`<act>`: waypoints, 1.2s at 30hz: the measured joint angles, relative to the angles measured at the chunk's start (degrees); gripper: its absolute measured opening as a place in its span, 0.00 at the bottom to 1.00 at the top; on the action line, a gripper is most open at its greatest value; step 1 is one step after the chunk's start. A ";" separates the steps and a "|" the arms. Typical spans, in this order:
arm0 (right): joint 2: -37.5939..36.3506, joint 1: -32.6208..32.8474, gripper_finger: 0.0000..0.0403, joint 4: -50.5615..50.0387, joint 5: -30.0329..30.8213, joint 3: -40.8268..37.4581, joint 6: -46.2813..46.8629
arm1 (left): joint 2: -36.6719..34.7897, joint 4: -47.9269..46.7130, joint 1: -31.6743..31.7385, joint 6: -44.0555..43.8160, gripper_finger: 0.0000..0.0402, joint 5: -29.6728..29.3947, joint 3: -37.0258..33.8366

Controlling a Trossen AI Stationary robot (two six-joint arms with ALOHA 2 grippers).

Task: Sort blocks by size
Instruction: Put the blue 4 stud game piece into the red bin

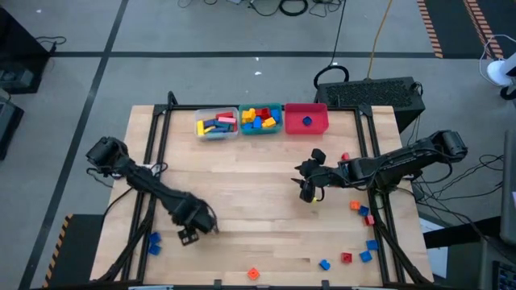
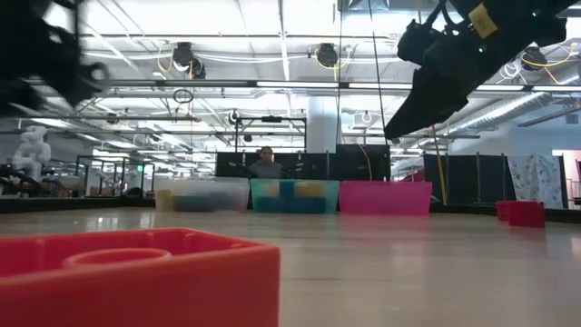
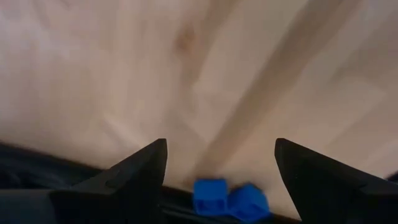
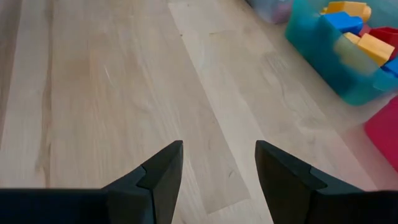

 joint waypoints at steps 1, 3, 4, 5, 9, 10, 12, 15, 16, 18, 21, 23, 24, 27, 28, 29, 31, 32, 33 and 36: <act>0.00 0.10 0.46 0.13 0.02 0.00 0.00 | 0.00 0.07 -1.06 -2.37 0.74 0.95 0.00; 0.00 0.17 0.46 0.78 -0.07 0.00 -0.02 | 0.00 0.19 -3.12 -6.60 0.74 3.18 0.00; 0.00 0.17 0.46 1.06 -0.09 0.00 -0.02 | 0.00 0.45 -4.06 -7.61 0.74 3.68 0.00; 0.00 0.17 0.46 1.48 -0.09 0.00 -0.14 | 0.00 0.75 -5.03 -8.07 0.74 3.73 0.00; -0.01 0.17 0.46 3.11 -0.18 0.00 -1.15 | 0.58 0.74 -7.74 -12.53 0.74 4.08 0.00; -0.02 0.17 0.46 2.97 -0.19 0.00 -1.16 | 0.76 0.62 -8.23 -13.73 0.74 4.16 0.00; -0.02 0.32 0.46 2.73 -0.22 0.00 -1.18 | 1.33 0.58 -8.98 -15.82 0.74 4.78 -0.28; 0.00 0.78 0.46 2.85 -0.22 0.00 -1.27 | 2.33 0.80 -9.89 -17.59 0.74 7.46 -2.43; -0.02 0.87 0.46 2.88 -0.22 0.00 -1.28 | 2.54 1.19 -10.21 -17.85 0.74 8.84 -3.53; -0.02 0.89 0.46 2.87 -0.30 0.00 -1.26 | 2.97 2.13 -10.90 -17.83 0.74 11.75 -5.96; -0.02 0.89 0.46 2.86 -0.33 0.00 -1.03 | 2.97 2.47 -11.86 -17.83 0.74 14.37 -8.74; -0.02 0.89 0.46 2.85 -0.31 0.00 -0.97 | 2.97 2.70 -12.36 -17.55 0.74 14.77 -9.86; -0.02 0.89 0.46 2.86 -0.31 0.00 -0.85 | 2.97 3.00 -12.62 -16.96 0.74 15.01 -10.22; -0.02 0.89 0.46 2.86 -0.31 0.00 -0.72 | 2.97 7.29 -13.11 -16.69 0.74 16.47 -11.74; -0.02 0.89 0.46 2.87 -0.29 0.00 -0.70 | 2.97 9.13 -13.33 -16.73 0.74 16.76 -12.26; -0.02 0.89 0.46 2.86 -0.29 0.00 -0.68 | 2.97 11.16 -13.53 -16.74 0.74 17.00 -12.76; -0.02 0.89 0.46 2.86 -0.29 0.00 -0.68 | 2.97 13.93 -13.91 -16.77 0.74 17.14 -13.47; -0.02 0.89 0.46 2.86 -0.29 0.00 -0.68 | 2.97 14.44 -14.04 -17.15 0.74 17.16 -13.73; -0.02 0.89 0.46 2.86 -0.29 0.00 -0.68 | 2.97 14.53 -14.15 -17.81 0.74 17.16 -13.99; -0.02 0.89 0.46 2.86 -0.29 0.00 -0.68 | 2.97 14.26 -14.15 -18.27 0.74 17.16 -14.96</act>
